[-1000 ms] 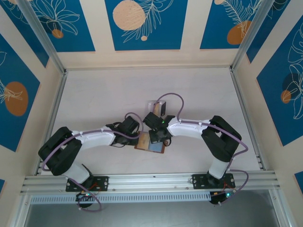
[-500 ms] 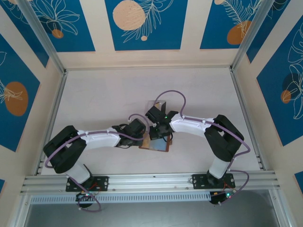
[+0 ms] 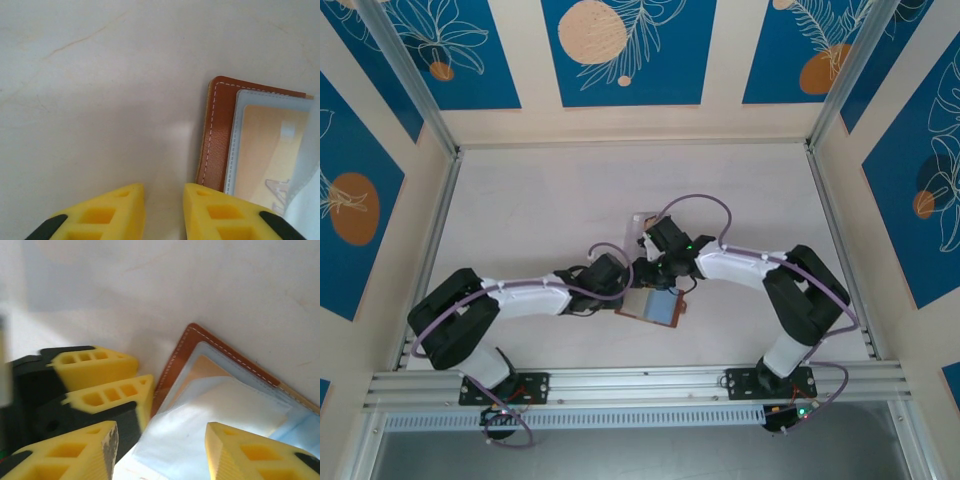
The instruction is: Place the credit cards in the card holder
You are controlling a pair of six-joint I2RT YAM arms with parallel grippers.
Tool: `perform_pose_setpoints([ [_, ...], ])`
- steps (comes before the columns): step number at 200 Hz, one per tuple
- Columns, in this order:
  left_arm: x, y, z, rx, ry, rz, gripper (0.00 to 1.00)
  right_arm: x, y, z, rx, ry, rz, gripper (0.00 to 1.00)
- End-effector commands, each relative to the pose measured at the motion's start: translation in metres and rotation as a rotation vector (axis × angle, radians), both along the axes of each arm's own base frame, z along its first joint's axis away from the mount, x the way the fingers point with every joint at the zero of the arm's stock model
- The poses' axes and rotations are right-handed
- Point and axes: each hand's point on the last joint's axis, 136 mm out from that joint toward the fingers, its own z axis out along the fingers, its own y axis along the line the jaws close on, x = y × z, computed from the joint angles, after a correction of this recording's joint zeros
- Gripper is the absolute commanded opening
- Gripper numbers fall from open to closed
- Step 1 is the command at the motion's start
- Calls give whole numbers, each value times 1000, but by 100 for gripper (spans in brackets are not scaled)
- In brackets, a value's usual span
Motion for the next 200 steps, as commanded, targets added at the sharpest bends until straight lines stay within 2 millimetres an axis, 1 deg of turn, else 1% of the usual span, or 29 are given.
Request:
perform_pose_setpoints([
  [1, -58, -12, -33, -45, 212, -118, 30, -6, 5, 34, 98, -50, 42, 54],
  [10, -59, -9, -32, -43, 211, -117, 32, -9, 3, 38, 98, -54, 47, 55],
  [23, -59, -5, -29, -37, 210, -114, 35, -12, -4, 39, 73, -56, 41, 56],
  [35, -59, 2, -26, -25, 209, -105, 37, -16, -13, 33, 34, -47, 25, 56],
  [46, -58, 8, -21, -26, 201, -94, 39, -21, -20, 27, 9, -34, 15, 52],
  [55, -57, 14, -15, -26, 191, -81, 40, -26, -25, 21, -12, -16, 8, 46],
  [82, -49, 35, 5, -3, 153, -39, 47, -45, -41, -6, -101, 46, -16, 21],
  [88, -46, 37, 11, -9, 140, -33, 49, -48, -44, -12, -113, 62, -26, 17],
  [98, -42, 39, 20, -21, 120, -32, 51, -52, -52, -23, -138, 85, -48, 14],
  [112, -37, 34, 34, -34, 87, -64, 54, -57, -66, -36, -191, 109, -86, 11],
  [127, -33, 19, 47, -68, 72, -133, 58, -57, -82, -45, -230, 132, -130, 8],
  [150, -26, -3, 56, -88, 60, -221, 60, -52, -100, -56, -291, 154, -160, 9],
  [168, -17, -16, 56, -78, 57, -255, 61, -41, -108, -61, -320, 151, -165, 9],
  [191, -5, -26, 46, -48, 64, -259, 61, -23, -116, -64, -360, 115, -158, 9],
  [200, -1, -30, 41, -46, 67, -256, 60, -17, -116, -61, -354, 105, -148, 9],
])
